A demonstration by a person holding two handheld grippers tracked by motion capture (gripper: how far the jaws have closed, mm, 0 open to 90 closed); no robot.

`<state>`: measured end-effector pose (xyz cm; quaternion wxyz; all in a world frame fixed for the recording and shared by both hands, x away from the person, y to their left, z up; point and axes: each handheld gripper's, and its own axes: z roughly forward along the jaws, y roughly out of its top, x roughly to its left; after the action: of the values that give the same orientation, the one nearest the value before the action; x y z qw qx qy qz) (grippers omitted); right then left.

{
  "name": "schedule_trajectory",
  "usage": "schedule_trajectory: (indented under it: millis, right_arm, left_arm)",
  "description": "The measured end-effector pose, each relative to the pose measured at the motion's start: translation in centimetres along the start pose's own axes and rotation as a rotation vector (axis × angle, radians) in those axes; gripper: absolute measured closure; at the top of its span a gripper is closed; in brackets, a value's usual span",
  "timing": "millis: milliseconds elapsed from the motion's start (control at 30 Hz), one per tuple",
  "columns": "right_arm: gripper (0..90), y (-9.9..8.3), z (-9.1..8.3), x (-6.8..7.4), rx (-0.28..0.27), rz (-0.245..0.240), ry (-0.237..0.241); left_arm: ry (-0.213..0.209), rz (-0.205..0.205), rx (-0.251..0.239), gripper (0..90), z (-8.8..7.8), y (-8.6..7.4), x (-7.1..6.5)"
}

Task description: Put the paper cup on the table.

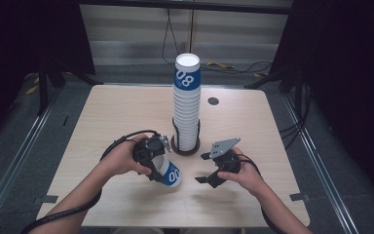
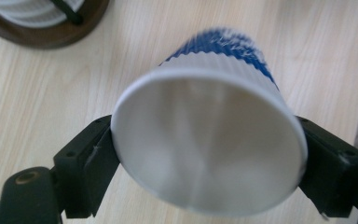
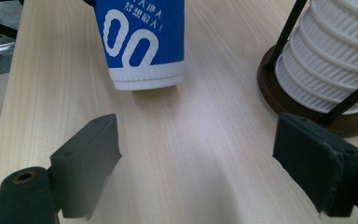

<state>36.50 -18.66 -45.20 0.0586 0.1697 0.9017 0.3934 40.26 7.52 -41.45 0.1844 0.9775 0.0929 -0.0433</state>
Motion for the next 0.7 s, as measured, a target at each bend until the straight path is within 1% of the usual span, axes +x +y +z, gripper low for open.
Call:
schedule_trajectory:
  millis: [33, 67, 100, 133, 167, 200, 233, 267, 333, 400, 433, 467, 533, 600, 633, 667, 700]
  right_arm:
    - [13.8, 0.0, 0.0, 0.0, 0.001, 0.000, -0.002]
    - [13.8, 0.0, 0.0, 0.0, 0.001, 0.002, 0.001]
    - [13.8, 0.0, 0.0, 0.0, -0.003, 0.001, 0.001]
    - [13.8, 0.0, 0.0, 0.0, -0.004, 0.003, 0.001]
    - [13.8, 0.0, 0.0, 0.0, -0.003, 0.003, 0.001]
    - [13.8, 0.0, 0.0, 0.0, -0.002, 0.003, 0.002]
    - [13.8, 0.0, 0.0, 0.0, -0.001, 0.002, 0.001]
    - [13.8, 0.0, 0.0, 0.0, 0.001, 0.001, 0.002]
    - [13.8, 0.1, 0.1, 0.1, -0.005, 0.004, 0.007]
    - [13.8, 0.1, 0.1, 0.1, -0.002, 0.000, 0.007]
    - [13.9, 0.0, 0.1, 0.1, -0.004, 0.001, 0.009]
    - [13.9, 0.0, 0.2, 0.2, -0.004, 0.002, 0.010]
    - [13.9, 0.0, 0.3, 0.2, -0.004, 0.006, 0.018]
    - [14.0, -0.1, 0.5, 0.3, -0.005, 0.006, 0.023]
    - [14.0, -0.1, 0.6, 0.3, -0.008, 0.007, 0.026]
    - [14.2, -0.1, 0.7, 0.3, -0.006, 0.009, 0.028]
    - [14.6, -0.1, 0.8, 0.4, -0.011, 0.008, 0.036]
  left_arm:
    - [-0.008, -0.001, -0.003, 15.4, -0.1, 0.1, -0.1]
    - [-0.012, 0.014, -0.002, 15.3, -0.2, 0.2, -0.1]
    - [-0.011, 0.005, -0.013, 15.2, -0.2, 0.2, -0.3]
    - [-0.009, 0.015, -0.015, 15.2, -0.2, 0.3, -0.2]
    - [-0.012, 0.012, -0.016, 15.2, -0.2, 0.3, -0.2]
    - [-0.015, 0.019, -0.020, 15.1, -0.2, 0.4, -0.2]
    - [-0.013, 0.015, -0.029, 15.1, -0.2, 0.5, -0.3]
    - [-0.018, 0.028, -0.029, 15.1, -0.2, 0.6, -0.3]
    - [-0.020, 0.024, -0.034, 15.0, 0.0, 0.7, -0.4]
    - [-0.026, 0.035, -0.024, 15.0, 0.2, 0.9, -0.5]
    - [-0.026, 0.023, -0.026, 14.9, 0.3, 1.0, -0.6]
    - [-0.024, 0.022, -0.029, 15.0, 0.4, 1.0, -0.6]
    - [-0.022, 0.033, -0.027, 14.9, 0.4, 1.1, -0.6]
    - [-0.027, 0.026, -0.028, 15.0, 0.3, 1.2, -0.6]
    - [-0.022, 0.038, -0.041, 15.1, 0.3, 1.3, -0.5]
    - [-0.022, 0.038, -0.038, 15.3, 0.3, 1.3, -0.5]
    - [-0.025, 0.024, -0.045, 15.3, 0.3, 1.4, -0.6]
